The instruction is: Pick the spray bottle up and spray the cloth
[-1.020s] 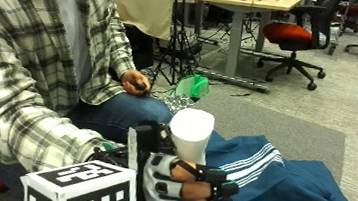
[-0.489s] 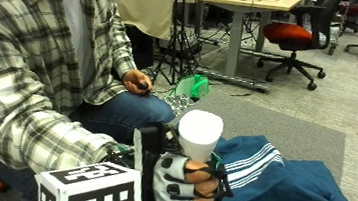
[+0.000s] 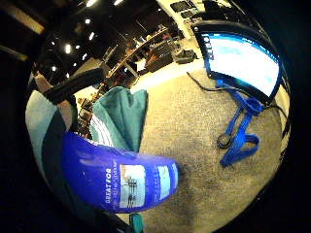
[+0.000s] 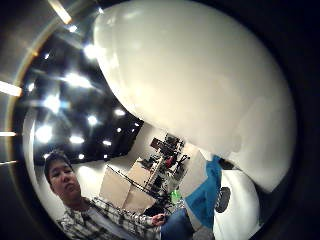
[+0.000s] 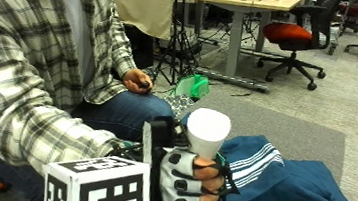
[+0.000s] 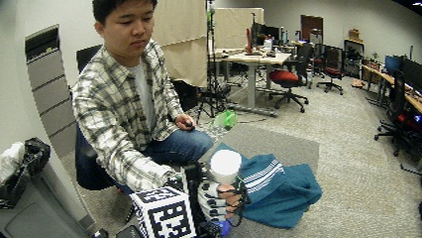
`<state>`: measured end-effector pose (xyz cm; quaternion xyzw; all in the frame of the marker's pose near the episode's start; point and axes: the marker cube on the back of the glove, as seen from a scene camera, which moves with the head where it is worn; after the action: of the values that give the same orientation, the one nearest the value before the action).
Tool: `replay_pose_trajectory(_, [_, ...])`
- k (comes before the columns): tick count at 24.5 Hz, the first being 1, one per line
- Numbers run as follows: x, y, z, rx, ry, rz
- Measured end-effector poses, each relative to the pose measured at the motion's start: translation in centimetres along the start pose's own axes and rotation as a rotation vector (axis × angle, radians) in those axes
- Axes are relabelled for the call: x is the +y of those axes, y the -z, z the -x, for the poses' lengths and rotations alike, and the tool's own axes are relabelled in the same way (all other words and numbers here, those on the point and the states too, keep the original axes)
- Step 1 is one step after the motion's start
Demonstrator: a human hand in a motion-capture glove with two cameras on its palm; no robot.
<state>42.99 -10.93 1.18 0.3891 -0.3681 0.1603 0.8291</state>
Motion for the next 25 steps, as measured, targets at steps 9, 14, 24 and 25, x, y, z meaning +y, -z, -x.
replay_pose_trajectory(9, [-1.1,-1.0,3.5,0.117,0.064,0.078])
replay_pose_trajectory(14, [-2.3,-0.9,6.5,0.234,0.143,0.136])
replay_pose_trajectory(24, [-3.2,-2.9,11.1,0.447,0.275,0.248])
replay_pose_trajectory(25, [-3.4,-3.4,11.4,0.474,0.284,0.247])
